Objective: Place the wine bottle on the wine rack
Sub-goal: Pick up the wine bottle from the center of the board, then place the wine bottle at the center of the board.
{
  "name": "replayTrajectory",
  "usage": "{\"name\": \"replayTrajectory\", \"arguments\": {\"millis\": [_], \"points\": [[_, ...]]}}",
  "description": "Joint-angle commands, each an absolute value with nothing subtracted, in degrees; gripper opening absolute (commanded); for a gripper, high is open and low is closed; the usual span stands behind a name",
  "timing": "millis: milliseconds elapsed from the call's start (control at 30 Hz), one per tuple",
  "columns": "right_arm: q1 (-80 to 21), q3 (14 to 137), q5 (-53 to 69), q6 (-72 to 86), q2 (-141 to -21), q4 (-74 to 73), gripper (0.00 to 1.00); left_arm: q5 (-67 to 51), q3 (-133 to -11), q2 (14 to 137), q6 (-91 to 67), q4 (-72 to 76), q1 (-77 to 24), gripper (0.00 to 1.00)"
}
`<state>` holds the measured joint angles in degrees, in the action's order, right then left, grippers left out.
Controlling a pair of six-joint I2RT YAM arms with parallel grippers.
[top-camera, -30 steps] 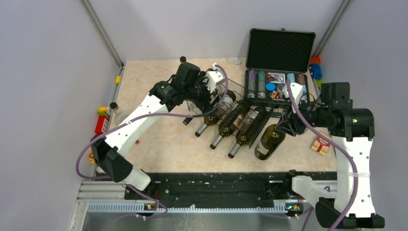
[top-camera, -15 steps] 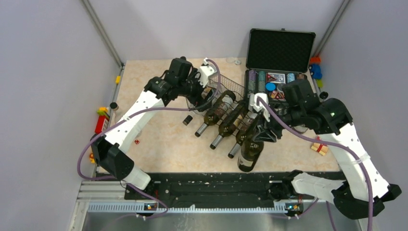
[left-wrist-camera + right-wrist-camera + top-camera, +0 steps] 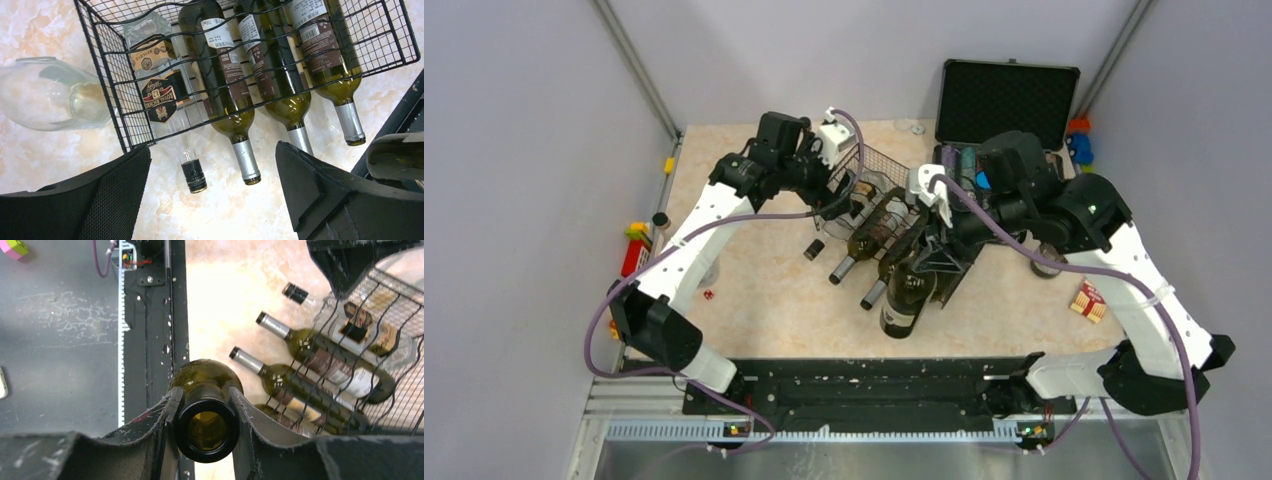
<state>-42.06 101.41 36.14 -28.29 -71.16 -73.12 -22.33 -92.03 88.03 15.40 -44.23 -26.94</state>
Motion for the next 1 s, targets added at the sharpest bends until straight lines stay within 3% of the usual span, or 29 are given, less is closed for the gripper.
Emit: {"name": "replayTrajectory", "arguments": {"millis": [0,367,967], "points": [[-45.5,109.1,38.9,-25.0,-75.1,-64.2,0.0,-23.9,-93.1,84.4,14.2,-42.4,-24.3,0.99],[-53.3,124.3,35.7,-23.4,-89.9,-60.9,0.0,-18.4,-88.6,76.3,8.8,-38.6,-16.0,0.99],[-58.6,128.9,31.9,-22.2,-106.2,-52.1,0.0,-4.5,-92.3,67.2,2.4,-47.0,-6.6,0.99]]}}
